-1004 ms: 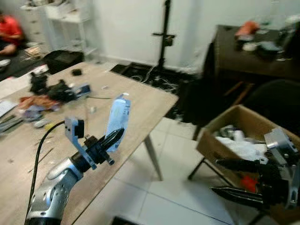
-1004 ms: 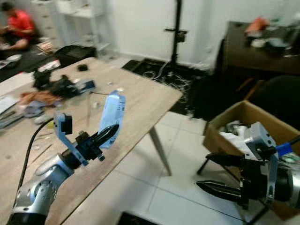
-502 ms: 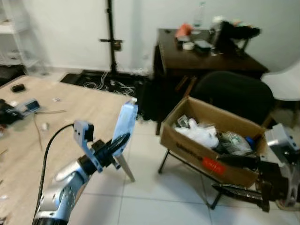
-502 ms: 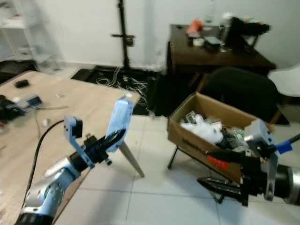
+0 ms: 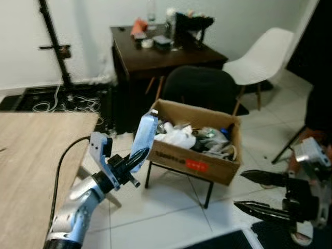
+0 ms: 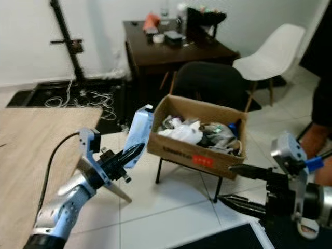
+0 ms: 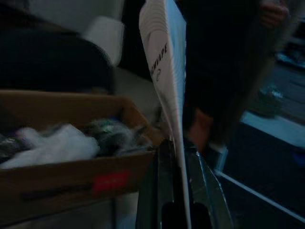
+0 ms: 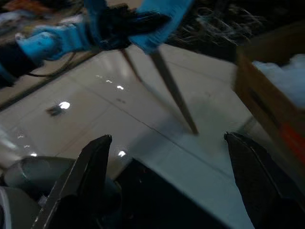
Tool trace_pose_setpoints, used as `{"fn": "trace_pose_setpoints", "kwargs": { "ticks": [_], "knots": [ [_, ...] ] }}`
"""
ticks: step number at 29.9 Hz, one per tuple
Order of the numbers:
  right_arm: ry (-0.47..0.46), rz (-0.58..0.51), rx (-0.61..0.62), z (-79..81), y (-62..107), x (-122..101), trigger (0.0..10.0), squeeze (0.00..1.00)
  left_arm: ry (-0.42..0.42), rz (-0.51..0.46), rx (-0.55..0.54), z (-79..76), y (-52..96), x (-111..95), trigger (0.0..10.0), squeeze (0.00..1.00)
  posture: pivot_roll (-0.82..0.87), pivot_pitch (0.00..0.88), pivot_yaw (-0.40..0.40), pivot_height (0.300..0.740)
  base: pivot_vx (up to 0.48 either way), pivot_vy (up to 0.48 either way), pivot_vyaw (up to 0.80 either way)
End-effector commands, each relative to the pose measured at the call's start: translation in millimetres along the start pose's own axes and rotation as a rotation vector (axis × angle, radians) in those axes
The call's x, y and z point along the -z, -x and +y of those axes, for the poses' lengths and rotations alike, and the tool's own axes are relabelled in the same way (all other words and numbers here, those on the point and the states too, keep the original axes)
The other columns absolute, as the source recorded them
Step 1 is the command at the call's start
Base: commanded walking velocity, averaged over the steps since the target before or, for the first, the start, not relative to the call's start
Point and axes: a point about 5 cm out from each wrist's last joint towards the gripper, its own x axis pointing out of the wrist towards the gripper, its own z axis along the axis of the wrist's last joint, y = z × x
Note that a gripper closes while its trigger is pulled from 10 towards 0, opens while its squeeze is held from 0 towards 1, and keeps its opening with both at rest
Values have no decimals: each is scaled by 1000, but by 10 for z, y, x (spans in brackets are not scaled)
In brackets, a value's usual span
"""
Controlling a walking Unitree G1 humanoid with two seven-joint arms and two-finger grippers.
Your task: Picking trash to rubbish bin
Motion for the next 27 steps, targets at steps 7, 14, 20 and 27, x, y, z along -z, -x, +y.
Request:
{"fn": "trace_pose_setpoints", "kwargs": {
  "ticks": [7,14,20,27],
  "knots": [
    [41,-14,24,-18,-4,-63,10000,0,-11,-19,21,-95,-48,50,10000,0,-200,154,42,740,87,0,0],
    [35,-16,30,-16,-8,-56,10000,0,-8,-32,48,-151,-74,54,10000,0,-201,158,46,740,447,0,0],
    [39,-12,39,-15,-2,-53,10000,0,-7,-41,69,-173,-84,38,10000,0,-205,160,49,740,480,0,0],
    [40,-6,44,-18,10,-51,10000,0,-4,-36,75,-183,-94,51,10000,0,-205,162,48,740,480,0,0]
  ]
}}
